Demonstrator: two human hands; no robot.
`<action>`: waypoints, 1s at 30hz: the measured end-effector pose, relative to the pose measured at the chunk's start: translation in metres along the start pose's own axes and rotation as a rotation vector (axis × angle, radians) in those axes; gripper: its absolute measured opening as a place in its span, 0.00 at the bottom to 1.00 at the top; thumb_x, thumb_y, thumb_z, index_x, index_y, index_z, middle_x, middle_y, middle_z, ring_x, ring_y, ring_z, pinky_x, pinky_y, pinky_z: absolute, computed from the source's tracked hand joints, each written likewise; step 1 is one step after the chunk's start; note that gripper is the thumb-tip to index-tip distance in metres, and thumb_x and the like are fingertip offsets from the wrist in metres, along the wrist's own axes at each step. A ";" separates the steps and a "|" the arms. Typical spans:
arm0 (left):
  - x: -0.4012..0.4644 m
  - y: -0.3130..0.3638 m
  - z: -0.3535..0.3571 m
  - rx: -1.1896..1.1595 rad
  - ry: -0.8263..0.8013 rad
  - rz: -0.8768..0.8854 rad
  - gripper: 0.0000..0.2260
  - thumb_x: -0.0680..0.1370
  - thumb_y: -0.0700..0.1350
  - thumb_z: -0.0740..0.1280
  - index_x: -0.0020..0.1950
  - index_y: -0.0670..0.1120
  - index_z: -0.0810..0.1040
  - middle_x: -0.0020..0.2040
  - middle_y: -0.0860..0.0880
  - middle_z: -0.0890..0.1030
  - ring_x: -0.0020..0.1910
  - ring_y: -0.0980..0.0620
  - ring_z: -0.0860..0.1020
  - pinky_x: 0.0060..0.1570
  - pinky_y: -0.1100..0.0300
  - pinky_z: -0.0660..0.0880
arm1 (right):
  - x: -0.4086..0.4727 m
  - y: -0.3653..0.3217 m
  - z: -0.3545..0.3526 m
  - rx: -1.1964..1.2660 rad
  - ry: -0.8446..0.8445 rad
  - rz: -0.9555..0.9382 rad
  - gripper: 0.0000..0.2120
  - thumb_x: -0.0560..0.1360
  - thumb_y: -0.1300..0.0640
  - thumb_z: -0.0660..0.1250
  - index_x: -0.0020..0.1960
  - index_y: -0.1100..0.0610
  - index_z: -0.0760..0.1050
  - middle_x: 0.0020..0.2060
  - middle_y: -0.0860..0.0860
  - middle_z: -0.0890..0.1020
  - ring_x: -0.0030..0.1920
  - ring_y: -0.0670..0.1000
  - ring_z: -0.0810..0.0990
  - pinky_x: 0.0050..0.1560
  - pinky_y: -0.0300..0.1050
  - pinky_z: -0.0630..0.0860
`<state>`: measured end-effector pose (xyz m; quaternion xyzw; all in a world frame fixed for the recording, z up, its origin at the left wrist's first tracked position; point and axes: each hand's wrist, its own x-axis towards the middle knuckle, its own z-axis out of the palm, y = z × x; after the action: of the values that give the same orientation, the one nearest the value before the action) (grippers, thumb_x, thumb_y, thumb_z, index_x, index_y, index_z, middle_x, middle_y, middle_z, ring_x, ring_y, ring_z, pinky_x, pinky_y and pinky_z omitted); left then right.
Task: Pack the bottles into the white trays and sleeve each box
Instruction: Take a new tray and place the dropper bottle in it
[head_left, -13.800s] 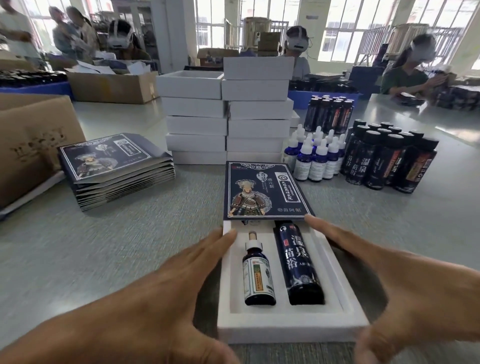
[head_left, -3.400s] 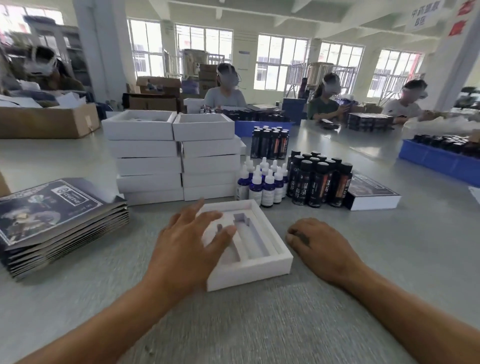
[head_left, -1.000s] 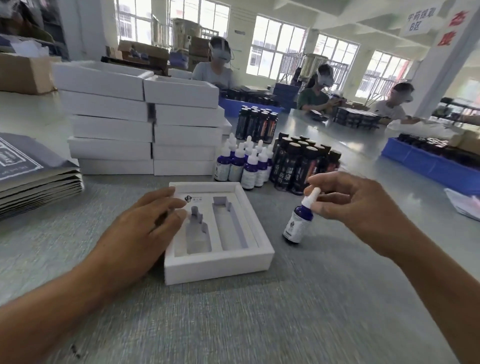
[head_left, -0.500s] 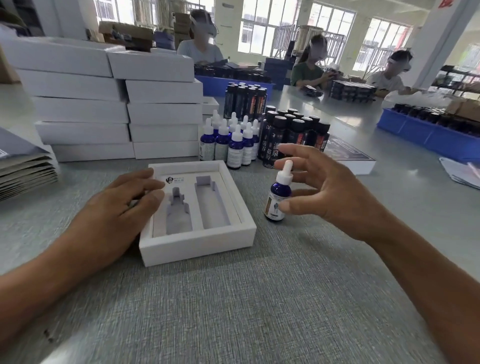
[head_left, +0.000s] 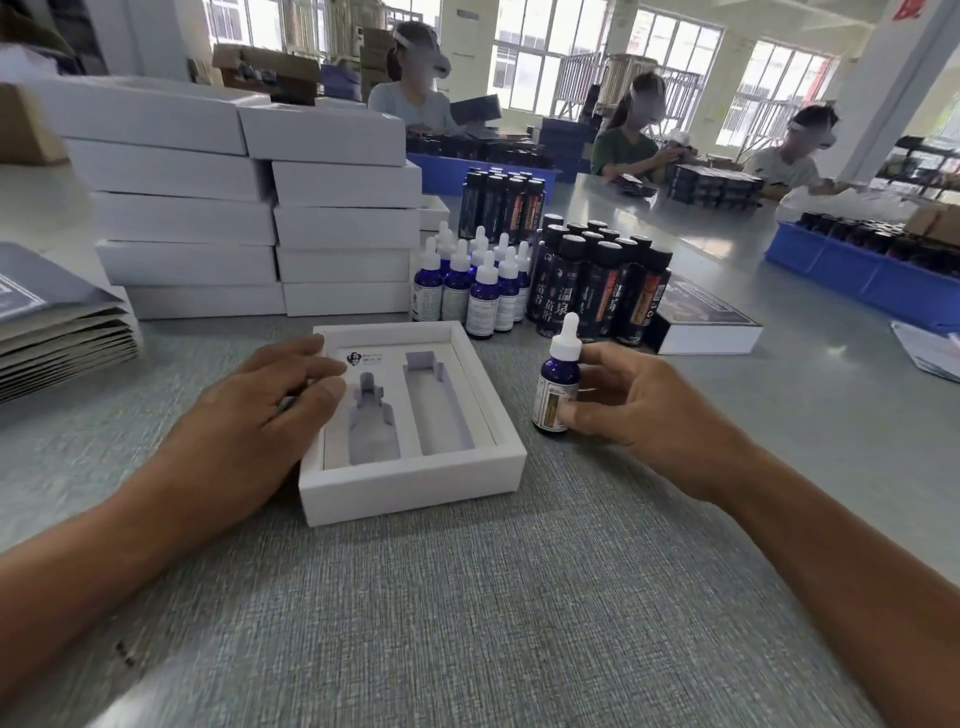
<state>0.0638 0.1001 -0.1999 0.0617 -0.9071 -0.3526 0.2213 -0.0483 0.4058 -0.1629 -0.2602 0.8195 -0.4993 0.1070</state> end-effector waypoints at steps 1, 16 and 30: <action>0.000 0.001 0.000 0.004 -0.002 0.001 0.12 0.81 0.53 0.62 0.62 0.57 0.80 0.71 0.61 0.70 0.65 0.62 0.69 0.64 0.62 0.60 | 0.000 0.000 0.002 -0.023 0.012 -0.004 0.23 0.72 0.59 0.75 0.64 0.49 0.75 0.53 0.43 0.84 0.53 0.45 0.84 0.52 0.42 0.81; -0.027 0.039 0.003 0.157 -0.037 0.068 0.25 0.77 0.66 0.48 0.57 0.58 0.80 0.65 0.61 0.69 0.53 0.58 0.75 0.51 0.55 0.75 | -0.005 -0.063 0.040 -0.141 0.033 -0.084 0.30 0.70 0.46 0.73 0.70 0.48 0.72 0.43 0.38 0.83 0.39 0.41 0.84 0.35 0.35 0.78; -0.025 0.035 0.003 0.208 -0.064 0.084 0.24 0.78 0.64 0.48 0.63 0.58 0.77 0.67 0.61 0.65 0.52 0.56 0.76 0.52 0.51 0.77 | -0.011 -0.080 0.085 -0.621 0.013 -0.188 0.12 0.73 0.38 0.67 0.45 0.44 0.82 0.36 0.39 0.83 0.36 0.37 0.80 0.35 0.41 0.77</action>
<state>0.0864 0.1342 -0.1875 0.0350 -0.9473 -0.2485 0.1991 0.0235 0.3178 -0.1348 -0.3517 0.9058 -0.2346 -0.0292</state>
